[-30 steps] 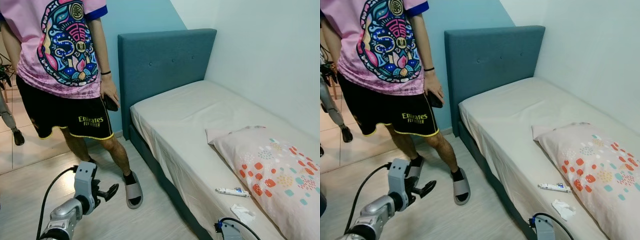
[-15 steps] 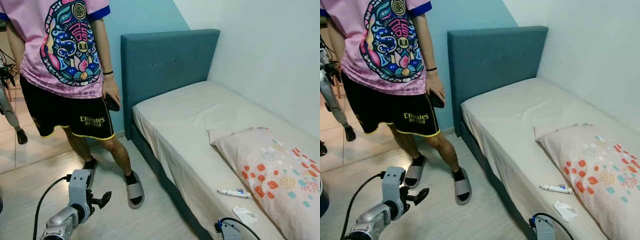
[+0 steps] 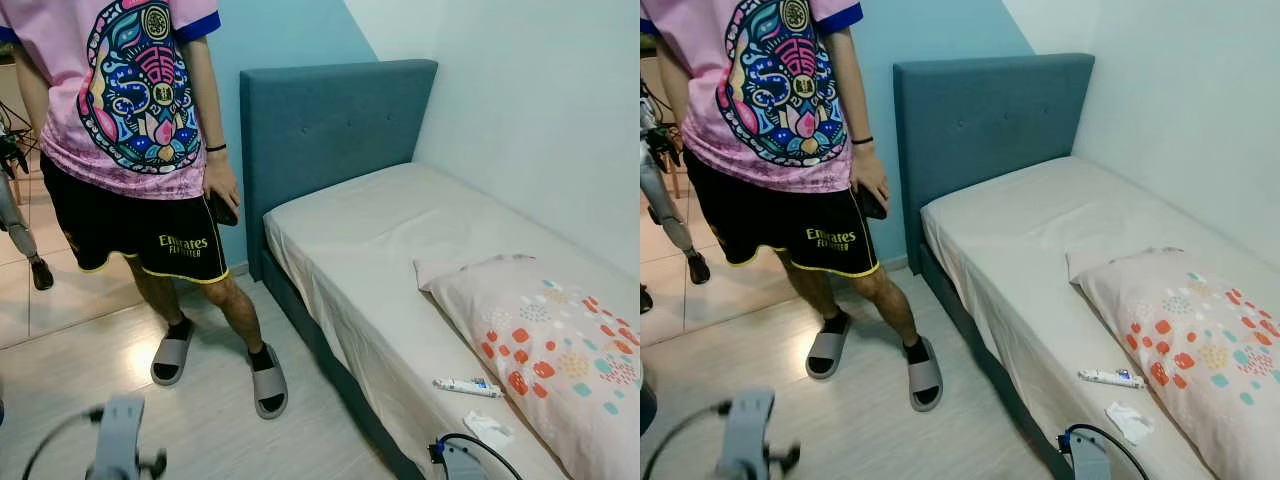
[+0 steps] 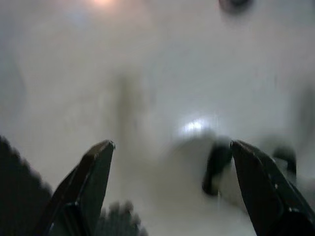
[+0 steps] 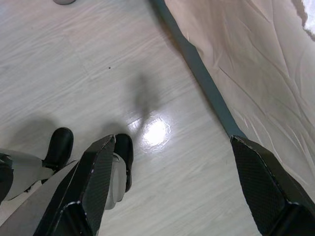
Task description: Clean up the room
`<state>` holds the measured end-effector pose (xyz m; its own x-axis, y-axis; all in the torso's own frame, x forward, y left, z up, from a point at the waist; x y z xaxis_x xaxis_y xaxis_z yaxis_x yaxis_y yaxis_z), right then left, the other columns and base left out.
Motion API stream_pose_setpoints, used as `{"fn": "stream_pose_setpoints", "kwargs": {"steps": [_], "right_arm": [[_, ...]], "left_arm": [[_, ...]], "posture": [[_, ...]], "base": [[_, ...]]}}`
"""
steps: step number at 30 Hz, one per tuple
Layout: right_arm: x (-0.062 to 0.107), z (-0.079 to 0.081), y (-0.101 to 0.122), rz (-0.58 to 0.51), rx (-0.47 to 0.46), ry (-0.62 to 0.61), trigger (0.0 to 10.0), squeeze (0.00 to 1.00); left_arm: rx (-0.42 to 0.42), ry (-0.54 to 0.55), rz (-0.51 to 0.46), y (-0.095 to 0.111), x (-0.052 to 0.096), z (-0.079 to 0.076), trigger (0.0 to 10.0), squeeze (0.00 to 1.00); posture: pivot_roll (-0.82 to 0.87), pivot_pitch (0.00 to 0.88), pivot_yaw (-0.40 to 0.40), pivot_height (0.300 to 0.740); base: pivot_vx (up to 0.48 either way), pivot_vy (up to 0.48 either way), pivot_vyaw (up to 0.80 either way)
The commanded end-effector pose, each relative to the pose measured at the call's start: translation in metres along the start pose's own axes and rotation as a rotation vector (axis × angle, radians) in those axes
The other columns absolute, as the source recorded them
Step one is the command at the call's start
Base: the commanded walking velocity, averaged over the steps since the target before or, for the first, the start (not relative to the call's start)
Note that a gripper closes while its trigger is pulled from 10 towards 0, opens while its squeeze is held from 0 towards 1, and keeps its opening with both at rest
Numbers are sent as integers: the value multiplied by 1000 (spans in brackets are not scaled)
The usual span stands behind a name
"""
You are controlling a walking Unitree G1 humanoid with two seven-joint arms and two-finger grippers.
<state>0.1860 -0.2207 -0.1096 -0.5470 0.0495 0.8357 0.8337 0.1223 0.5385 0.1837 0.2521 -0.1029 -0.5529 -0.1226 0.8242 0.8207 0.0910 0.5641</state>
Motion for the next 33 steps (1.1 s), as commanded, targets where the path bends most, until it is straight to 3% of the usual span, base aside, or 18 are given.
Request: {"fn": "stream_pose_setpoints", "kwargs": {"steps": [1, 6, 10, 19, 33], "right_arm": [[0, -2, -2, 8, -5, -6, 10000, 0], [0, -2, -3, 14, 7, -5, 10000, 0], [1, -4, -5, 34, -8, -4, 10000, 0], [0, -5, 0, 17, -17, -28, 10000, 0], [0, -7, 3, 6, -36, -31, 10000, 0]], "left_arm": [[-15, 5, 26, -6, 0, -4, 10000, 0], [23, -5, 36, -12, 0, -12, 10000, 0], [77, 8, 20, -7, -2, -19, 10000, 0], [85, 16, 0, -4, -3, -21, 10000, 0], [60, 22, -5, -6, -2, -20, 10000, 0]], "posture": [[34, 0, -91, 740], [28, 0, -93, 740], [28, 0, -92, 740], [29, 0, -88, 740], [20, 0, -90, 740]], "base": [[0, 0, 0], [0, 0, 0], [0, 0, -741], [0, 0, -778], [292, 0, 0]]}}
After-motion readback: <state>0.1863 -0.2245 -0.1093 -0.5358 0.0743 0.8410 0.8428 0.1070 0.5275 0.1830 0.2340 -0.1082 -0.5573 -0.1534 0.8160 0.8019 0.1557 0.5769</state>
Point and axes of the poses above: a point about 5 cm out from each wrist's last joint towards the gripper, its own x axis pointing back from the gripper into the wrist, its own y axis along the axis of the wrist's last joint, z = x × y, the point moved 3 cm from there along -x, pointing out of the wrist towards the gripper, and after that the axes turned 6 degrees about x, right-handed, at the moved point
